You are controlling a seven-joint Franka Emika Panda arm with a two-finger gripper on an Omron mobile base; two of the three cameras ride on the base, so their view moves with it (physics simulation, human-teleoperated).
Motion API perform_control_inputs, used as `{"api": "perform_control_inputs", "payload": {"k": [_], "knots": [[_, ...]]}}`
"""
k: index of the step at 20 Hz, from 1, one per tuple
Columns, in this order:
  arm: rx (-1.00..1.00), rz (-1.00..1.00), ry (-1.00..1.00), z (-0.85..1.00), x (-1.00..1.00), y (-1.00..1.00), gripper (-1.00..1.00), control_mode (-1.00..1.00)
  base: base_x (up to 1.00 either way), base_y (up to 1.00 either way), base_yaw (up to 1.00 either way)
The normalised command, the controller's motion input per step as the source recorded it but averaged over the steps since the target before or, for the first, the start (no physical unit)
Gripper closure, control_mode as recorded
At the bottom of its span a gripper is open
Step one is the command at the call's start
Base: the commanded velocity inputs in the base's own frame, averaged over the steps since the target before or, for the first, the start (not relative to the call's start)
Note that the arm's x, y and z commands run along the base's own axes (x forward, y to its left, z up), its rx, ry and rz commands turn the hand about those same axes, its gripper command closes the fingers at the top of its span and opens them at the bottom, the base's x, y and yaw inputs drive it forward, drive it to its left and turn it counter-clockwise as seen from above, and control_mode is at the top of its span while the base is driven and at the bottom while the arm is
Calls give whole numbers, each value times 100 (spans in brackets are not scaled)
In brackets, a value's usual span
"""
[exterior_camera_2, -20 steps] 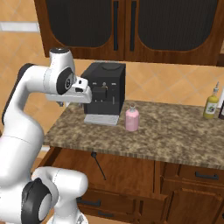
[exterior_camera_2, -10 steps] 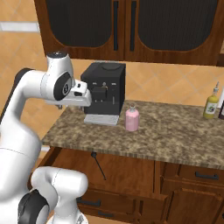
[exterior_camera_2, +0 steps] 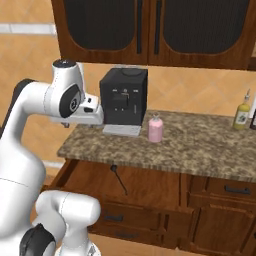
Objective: Pick the ladle from the drawer and place it on the counter.
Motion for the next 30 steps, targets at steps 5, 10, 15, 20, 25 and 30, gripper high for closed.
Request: {"api": "perform_control_inputs", "payload": {"k": [5, 10, 15, 20, 25, 30], "knots": [[0, 0, 0, 0, 0, 0, -100, 100, -36, 98, -3], [0, 0, 0, 0, 0, 0, -100, 100, 0, 100, -15], [0, 0, 0, 0, 0, 0, -100, 100, 8, 85, -39], [0, -12, 3, 0, 3, -1, -100, -100, 12, 10, -46], [0, -54, 19, -3, 16, -55, -100, -100, 0, 0, 0], [2, -53, 23, -18, 23, -100, -100, -100, 0, 0, 0]]}}
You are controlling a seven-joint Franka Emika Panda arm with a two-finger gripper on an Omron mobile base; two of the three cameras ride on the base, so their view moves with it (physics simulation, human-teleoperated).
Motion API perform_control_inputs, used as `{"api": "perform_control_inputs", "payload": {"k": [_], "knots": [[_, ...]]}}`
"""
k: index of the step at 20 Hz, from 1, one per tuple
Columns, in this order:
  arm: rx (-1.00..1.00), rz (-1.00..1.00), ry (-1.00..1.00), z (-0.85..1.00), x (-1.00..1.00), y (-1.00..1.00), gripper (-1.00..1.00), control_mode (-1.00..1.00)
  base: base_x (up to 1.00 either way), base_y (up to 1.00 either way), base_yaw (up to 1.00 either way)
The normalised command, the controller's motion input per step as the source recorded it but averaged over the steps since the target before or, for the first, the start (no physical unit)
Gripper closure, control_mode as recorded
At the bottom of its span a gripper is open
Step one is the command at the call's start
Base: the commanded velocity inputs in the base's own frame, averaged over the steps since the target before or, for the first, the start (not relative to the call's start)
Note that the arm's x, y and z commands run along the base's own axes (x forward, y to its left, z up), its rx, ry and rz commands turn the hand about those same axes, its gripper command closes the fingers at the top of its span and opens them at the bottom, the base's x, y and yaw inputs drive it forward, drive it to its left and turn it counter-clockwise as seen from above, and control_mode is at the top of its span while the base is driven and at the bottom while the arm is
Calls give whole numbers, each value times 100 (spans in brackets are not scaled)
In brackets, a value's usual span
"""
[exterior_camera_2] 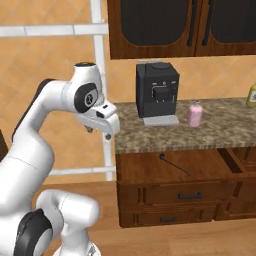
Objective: Pick the ladle from the drawer and place it on the counter.
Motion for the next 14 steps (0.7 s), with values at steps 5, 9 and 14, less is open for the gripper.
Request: {"api": "perform_control_inputs", "payload": {"k": [5, 9, 14], "knots": [[8, -54, 7, -45, 0, -100, -100, -100, 0, 0, 0], [6, -52, 1, -62, 6, -100, -100, -100, 0, 0, 0], [0, -41, 2, -75, 61, -100, -100, -100, 0, 0, 0]]}}
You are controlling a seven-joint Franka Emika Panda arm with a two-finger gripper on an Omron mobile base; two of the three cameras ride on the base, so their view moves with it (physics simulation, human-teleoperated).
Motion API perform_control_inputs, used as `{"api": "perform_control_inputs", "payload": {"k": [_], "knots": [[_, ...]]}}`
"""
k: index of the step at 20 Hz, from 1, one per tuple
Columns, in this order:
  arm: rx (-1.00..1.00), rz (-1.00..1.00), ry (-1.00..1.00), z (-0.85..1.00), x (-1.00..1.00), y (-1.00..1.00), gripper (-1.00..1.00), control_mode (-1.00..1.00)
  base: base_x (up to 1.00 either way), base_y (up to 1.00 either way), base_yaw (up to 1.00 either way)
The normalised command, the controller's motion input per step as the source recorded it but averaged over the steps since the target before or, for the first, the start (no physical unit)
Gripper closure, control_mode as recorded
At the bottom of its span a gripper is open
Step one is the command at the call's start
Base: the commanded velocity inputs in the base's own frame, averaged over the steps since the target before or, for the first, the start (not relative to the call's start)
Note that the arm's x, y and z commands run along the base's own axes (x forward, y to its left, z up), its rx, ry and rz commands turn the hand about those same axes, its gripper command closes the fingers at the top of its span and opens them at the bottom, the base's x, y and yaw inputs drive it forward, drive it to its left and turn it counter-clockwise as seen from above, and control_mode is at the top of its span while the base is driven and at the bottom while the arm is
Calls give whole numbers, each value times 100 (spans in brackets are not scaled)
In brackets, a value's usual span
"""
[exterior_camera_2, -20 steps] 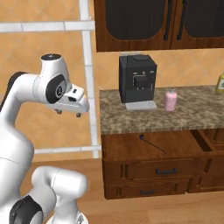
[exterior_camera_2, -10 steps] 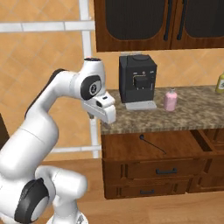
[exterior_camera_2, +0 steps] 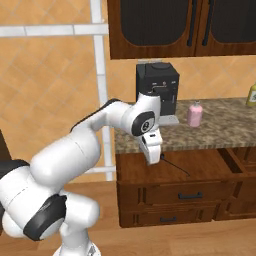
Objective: Pick the ladle from the drawer and place it on the counter.
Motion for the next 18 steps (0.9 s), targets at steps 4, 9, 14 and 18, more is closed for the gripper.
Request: {"api": "perform_control_inputs", "payload": {"k": [4, 9, 14, 18], "knots": [[5, -8, 9, -52, 72, -100, -100, -100, 0, 0, 0], [5, 4, 1, -66, 11, -91, -100, -100, 0, 0, 0], [5, 0, -2, -65, 28, -20, -100, -100, 0, 0, 0], [0, 0, -9, -78, 25, -1, -100, -100, 0, 0, 0]]}}
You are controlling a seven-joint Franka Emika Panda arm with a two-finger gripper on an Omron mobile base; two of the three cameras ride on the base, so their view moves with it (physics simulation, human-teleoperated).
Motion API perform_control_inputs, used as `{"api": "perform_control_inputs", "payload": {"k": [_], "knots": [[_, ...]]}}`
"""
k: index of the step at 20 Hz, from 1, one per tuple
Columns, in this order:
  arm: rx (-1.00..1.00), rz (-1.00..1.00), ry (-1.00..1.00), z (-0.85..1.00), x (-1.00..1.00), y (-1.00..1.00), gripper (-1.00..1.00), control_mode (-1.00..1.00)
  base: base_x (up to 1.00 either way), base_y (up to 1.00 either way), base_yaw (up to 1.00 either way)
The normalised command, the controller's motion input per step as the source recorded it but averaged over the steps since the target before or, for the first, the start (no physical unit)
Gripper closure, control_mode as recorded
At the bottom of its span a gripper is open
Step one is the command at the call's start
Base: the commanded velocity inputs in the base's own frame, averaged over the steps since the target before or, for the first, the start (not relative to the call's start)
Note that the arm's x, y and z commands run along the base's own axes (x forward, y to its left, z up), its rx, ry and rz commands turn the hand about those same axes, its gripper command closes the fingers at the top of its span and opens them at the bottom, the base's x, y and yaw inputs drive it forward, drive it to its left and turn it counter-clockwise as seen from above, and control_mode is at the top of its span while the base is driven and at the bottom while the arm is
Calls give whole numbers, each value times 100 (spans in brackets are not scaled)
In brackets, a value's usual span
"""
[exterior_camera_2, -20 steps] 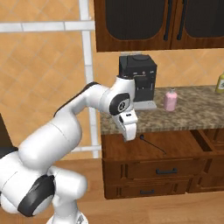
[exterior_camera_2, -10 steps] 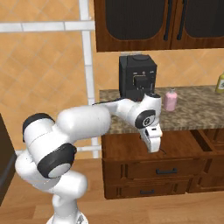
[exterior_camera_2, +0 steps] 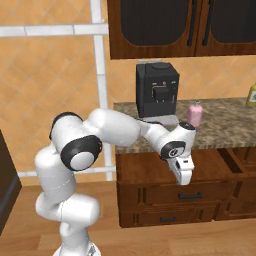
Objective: Pick the ladle from the drawer and place it on the counter.
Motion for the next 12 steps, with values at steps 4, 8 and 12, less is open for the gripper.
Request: {"api": "perform_control_inputs", "payload": {"k": [4, 8, 12], "knots": [[-1, 0, -10, -56, 46, -6, -100, -100, 0, 0, 0], [-6, 0, 0, -48, 56, -7, -100, -100, 0, 0, 0], [-1, 0, 0, -21, 82, -1, -100, -100, 0, 0, 0]]}}
